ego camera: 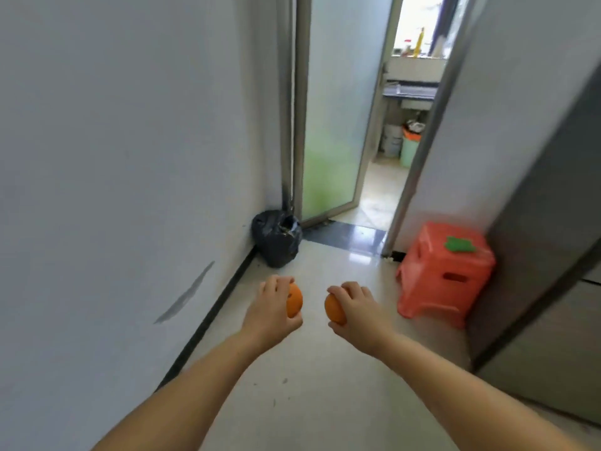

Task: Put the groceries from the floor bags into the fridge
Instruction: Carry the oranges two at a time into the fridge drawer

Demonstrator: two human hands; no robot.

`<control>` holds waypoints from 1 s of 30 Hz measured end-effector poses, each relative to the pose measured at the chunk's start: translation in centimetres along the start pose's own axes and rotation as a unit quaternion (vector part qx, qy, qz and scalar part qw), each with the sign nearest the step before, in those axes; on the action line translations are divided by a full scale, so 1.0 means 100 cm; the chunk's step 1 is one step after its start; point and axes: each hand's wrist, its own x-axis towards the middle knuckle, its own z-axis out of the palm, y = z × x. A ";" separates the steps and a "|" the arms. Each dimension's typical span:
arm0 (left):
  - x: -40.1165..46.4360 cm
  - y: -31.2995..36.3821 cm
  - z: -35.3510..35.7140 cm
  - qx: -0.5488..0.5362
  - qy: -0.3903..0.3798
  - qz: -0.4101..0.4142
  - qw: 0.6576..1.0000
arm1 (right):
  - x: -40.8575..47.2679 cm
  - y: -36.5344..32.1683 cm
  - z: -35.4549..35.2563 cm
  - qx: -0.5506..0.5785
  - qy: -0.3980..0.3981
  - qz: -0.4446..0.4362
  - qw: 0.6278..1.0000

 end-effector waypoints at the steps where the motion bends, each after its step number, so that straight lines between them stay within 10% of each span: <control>1: 0.007 0.042 0.010 0.000 -0.010 0.042 0.999 | -0.022 0.031 -0.020 -0.007 0.018 0.022 1.000; 16: -0.074 0.647 0.192 -0.028 -0.088 0.498 0.862 | -0.476 0.425 -0.250 -0.098 0.211 0.364 0.902; 30: 0.018 0.943 0.179 -0.126 0.066 0.574 0.806 | -0.502 0.622 -0.428 -0.189 0.345 0.294 0.871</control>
